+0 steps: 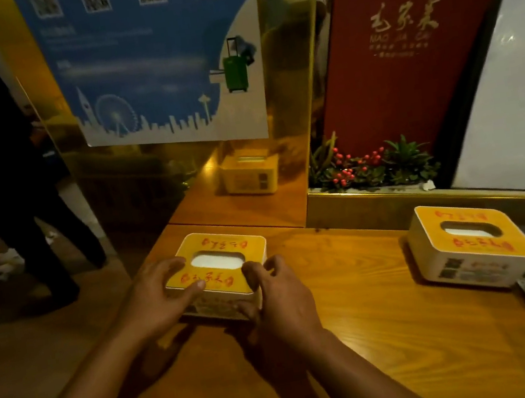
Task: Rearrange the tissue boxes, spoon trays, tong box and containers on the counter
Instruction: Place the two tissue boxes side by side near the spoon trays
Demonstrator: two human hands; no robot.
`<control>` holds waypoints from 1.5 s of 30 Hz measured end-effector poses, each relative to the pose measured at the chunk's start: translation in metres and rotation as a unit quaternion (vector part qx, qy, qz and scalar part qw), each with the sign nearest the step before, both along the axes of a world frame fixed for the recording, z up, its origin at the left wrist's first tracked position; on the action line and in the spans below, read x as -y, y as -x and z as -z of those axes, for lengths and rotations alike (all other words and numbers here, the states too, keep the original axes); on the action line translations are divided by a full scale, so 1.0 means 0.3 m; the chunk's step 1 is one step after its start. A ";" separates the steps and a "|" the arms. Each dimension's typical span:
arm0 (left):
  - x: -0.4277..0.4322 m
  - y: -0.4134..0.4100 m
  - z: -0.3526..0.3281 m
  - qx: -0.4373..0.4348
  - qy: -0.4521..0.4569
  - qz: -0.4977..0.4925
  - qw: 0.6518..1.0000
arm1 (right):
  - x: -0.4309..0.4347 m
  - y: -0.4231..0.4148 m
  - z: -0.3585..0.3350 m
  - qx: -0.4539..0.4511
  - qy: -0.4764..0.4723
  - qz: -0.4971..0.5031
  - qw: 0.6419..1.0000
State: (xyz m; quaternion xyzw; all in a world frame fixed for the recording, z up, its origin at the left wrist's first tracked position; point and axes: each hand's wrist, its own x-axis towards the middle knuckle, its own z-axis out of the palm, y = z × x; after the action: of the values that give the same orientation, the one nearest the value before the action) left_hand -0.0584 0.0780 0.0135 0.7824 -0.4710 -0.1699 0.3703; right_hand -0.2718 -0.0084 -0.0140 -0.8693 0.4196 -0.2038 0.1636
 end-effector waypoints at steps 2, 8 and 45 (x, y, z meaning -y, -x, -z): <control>0.012 -0.015 0.029 -0.029 -0.015 0.026 0.999 | 0.012 0.008 0.012 -0.008 0.019 0.009 1.000; 0.114 0.061 0.074 -0.016 0.009 0.094 0.995 | 0.063 0.118 -0.003 -0.021 0.053 0.061 0.997; 0.413 0.617 0.239 0.132 -0.104 0.175 0.970 | 0.364 0.735 -0.016 -0.147 0.117 0.230 0.955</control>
State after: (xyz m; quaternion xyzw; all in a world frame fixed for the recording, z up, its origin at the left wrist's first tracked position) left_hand -0.2435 -0.0460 -0.0581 0.7376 -0.6249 -0.1754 0.1861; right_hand -0.4923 -0.1175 -0.0091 -0.7826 0.6008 -0.1536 -0.0539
